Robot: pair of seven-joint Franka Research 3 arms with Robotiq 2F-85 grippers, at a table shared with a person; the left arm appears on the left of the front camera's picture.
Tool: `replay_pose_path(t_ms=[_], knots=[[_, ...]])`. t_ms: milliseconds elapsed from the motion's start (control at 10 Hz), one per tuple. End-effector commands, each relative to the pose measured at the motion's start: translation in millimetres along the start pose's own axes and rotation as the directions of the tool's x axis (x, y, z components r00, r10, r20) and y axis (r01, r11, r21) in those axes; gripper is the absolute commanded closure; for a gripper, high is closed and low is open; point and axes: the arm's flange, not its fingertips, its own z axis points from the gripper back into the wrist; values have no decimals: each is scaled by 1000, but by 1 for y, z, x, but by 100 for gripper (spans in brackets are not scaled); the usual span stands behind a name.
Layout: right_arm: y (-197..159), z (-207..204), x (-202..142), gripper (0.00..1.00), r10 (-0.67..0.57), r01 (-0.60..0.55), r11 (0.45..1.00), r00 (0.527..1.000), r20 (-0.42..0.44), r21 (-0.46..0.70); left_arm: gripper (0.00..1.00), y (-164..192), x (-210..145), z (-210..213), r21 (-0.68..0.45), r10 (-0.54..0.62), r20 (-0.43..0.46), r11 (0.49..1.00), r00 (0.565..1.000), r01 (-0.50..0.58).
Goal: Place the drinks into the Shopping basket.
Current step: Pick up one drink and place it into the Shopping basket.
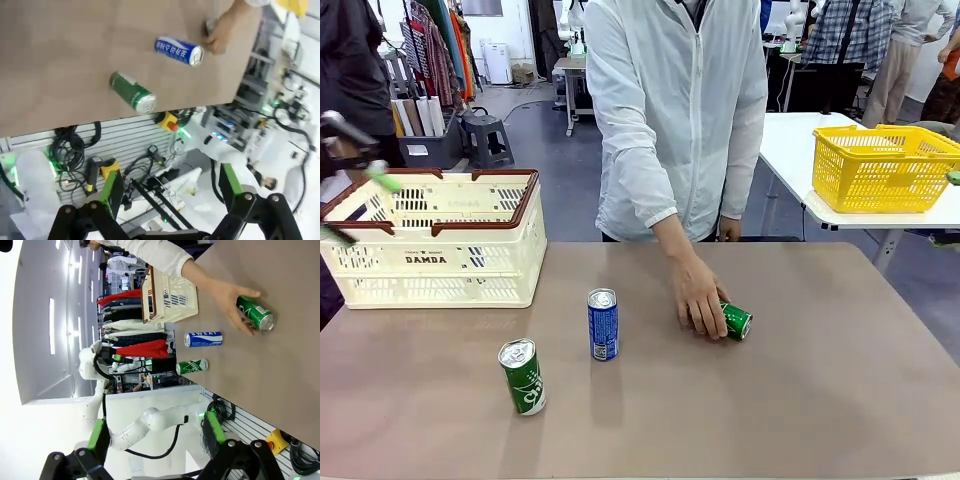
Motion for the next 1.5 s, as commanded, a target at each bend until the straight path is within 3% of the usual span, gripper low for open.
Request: replay_pose_path(t_ms=[0,200,300,500,700,800,900,1100,1400], knots=[[4,1,-1,0,-16,16,1000,1000,-8,-7,0,-62,23,-27,184,-2,-42,983,999,10],[4,1,-1,0,-16,16,1000,1000,-8,-7,0,-128,44,-84,341,-11,-36,940,999,23],[4,1,-1,0,-16,16,1000,1000,-8,-7,0,-149,61,-108,412,13,8,911,1000,-15],[4,1,-1,0,-16,16,1000,1000,-8,-7,0,-144,76,-108,409,22,-65,912,998,7],[4,1,-1,0,-16,16,1000,1000,-8,-7,0,-119,42,-73,394,15,30,919,999,-26],[4,1,-1,0,-16,16,1000,1000,-8,-7,0,-109,30,-68,449,60,123,887,991,-110],[4,1,-1,0,-16,16,1000,1000,-8,-7,0,-107,30,-70,446,31,82,893,996,-64],[4,1,-1,0,-16,16,1000,1000,-8,-7,0,-134,39,-101,486,6,50,874,999,-30],[4,1,-1,0,-16,16,1000,1000,-8,-7,0,-187,40,-183,494,-22,177,867,984,-69]])
